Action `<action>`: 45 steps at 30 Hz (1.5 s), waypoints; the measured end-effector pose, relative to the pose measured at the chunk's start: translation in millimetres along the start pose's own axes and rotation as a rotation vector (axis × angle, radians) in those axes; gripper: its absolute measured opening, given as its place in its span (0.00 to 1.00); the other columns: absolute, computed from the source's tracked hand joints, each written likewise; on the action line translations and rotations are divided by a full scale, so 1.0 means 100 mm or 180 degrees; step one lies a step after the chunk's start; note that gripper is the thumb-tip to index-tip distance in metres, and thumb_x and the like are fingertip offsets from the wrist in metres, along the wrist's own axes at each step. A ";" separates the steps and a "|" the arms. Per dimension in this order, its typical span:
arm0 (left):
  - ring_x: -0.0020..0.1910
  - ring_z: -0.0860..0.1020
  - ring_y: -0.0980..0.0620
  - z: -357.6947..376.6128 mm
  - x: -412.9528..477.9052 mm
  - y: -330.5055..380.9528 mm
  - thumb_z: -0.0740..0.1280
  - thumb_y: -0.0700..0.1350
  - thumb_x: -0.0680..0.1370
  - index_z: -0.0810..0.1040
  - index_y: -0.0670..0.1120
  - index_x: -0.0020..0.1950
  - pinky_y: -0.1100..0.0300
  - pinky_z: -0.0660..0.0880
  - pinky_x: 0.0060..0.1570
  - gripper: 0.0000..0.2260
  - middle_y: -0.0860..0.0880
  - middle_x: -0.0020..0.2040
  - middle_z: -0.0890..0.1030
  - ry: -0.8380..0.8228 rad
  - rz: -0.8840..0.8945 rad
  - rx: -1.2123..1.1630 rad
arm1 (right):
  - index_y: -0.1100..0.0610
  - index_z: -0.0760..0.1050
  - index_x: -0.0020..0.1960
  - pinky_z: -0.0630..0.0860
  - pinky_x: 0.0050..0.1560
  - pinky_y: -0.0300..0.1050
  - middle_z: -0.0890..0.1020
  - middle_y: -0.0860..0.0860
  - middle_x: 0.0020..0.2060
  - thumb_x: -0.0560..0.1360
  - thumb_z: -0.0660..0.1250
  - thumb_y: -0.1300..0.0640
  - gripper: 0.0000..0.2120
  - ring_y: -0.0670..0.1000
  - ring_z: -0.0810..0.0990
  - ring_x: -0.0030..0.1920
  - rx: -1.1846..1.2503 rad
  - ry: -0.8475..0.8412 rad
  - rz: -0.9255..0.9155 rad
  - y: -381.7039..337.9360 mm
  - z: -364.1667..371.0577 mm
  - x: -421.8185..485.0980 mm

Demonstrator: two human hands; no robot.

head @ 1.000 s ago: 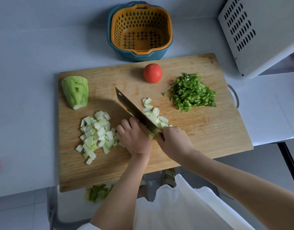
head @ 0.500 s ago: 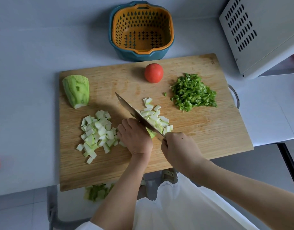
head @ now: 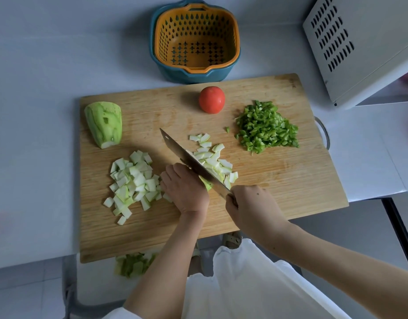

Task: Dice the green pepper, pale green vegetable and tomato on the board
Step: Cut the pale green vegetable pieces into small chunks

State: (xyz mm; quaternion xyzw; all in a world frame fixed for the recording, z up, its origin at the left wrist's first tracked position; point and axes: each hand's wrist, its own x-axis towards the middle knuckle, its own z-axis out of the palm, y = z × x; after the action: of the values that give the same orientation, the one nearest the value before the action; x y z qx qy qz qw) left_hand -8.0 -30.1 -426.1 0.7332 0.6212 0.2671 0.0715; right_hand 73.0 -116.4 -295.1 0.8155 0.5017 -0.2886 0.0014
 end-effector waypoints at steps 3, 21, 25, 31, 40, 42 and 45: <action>0.37 0.74 0.41 0.00 0.01 0.02 0.64 0.36 0.68 0.66 0.43 0.43 0.52 0.71 0.38 0.09 0.41 0.38 0.75 -0.0115 -0.0087 0.0109 | 0.54 0.58 0.31 0.57 0.25 0.41 0.65 0.49 0.27 0.79 0.54 0.57 0.18 0.48 0.62 0.26 0.0049 -0.0060 0.0035 -0.06 0.08 0.14; 0.39 0.71 0.42 -0.15 -0.04 -0.13 0.51 0.38 0.78 0.70 0.40 0.42 0.50 0.68 0.47 0.10 0.41 0.38 0.72 -0.0186 -0.0114 -0.0819 | 0.55 0.58 0.29 0.56 0.25 0.40 0.64 0.49 0.24 0.79 0.55 0.58 0.19 0.48 0.61 0.24 0.0385 0.0124 -0.0082 0.01 -0.01 -0.05; 0.43 0.73 0.39 -0.12 -0.06 -0.12 0.50 0.39 0.75 0.70 0.40 0.43 0.47 0.70 0.49 0.10 0.39 0.42 0.74 -0.0296 -0.0148 -0.0499 | 0.55 0.59 0.30 0.57 0.25 0.41 0.65 0.50 0.25 0.79 0.54 0.57 0.19 0.48 0.62 0.25 0.0237 0.0052 -0.0015 0.01 -0.01 -0.01; 0.47 0.73 0.38 -0.13 -0.08 -0.13 0.52 0.37 0.74 0.70 0.40 0.43 0.49 0.65 0.56 0.08 0.38 0.44 0.75 -0.0449 -0.0162 -0.0361 | 0.55 0.59 0.30 0.57 0.25 0.42 0.66 0.50 0.27 0.79 0.55 0.57 0.18 0.49 0.63 0.26 0.0147 -0.0079 0.0083 -0.08 0.10 0.20; 0.44 0.72 0.39 -0.13 -0.06 -0.14 0.52 0.35 0.73 0.71 0.38 0.44 0.46 0.70 0.50 0.09 0.38 0.43 0.74 -0.0531 -0.0083 -0.0344 | 0.56 0.58 0.29 0.55 0.25 0.41 0.64 0.49 0.24 0.78 0.56 0.58 0.19 0.48 0.60 0.24 0.0295 0.0141 0.0027 -0.01 0.02 0.02; 0.42 0.72 0.39 -0.13 -0.06 -0.14 0.54 0.33 0.72 0.70 0.39 0.44 0.46 0.71 0.46 0.07 0.39 0.42 0.73 -0.0452 -0.0071 -0.0317 | 0.56 0.59 0.29 0.55 0.25 0.41 0.64 0.49 0.24 0.78 0.55 0.58 0.19 0.48 0.60 0.24 0.0270 0.0131 0.0016 -0.01 0.00 -0.02; 0.45 0.72 0.40 -0.09 -0.08 -0.16 0.56 0.32 0.69 0.71 0.38 0.45 0.48 0.70 0.51 0.08 0.39 0.44 0.74 -0.0565 -0.0088 -0.0179 | 0.56 0.60 0.30 0.57 0.25 0.41 0.66 0.50 0.25 0.79 0.55 0.57 0.18 0.48 0.62 0.25 0.0238 0.0047 0.0054 -0.01 0.06 0.03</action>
State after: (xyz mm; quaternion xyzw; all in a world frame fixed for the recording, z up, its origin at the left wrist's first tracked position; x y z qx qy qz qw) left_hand -26.4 -36.1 -427.8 0.7430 0.6148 0.2174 0.1505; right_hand 70.6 -115.3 -301.1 0.8213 0.4837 -0.3011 -0.0303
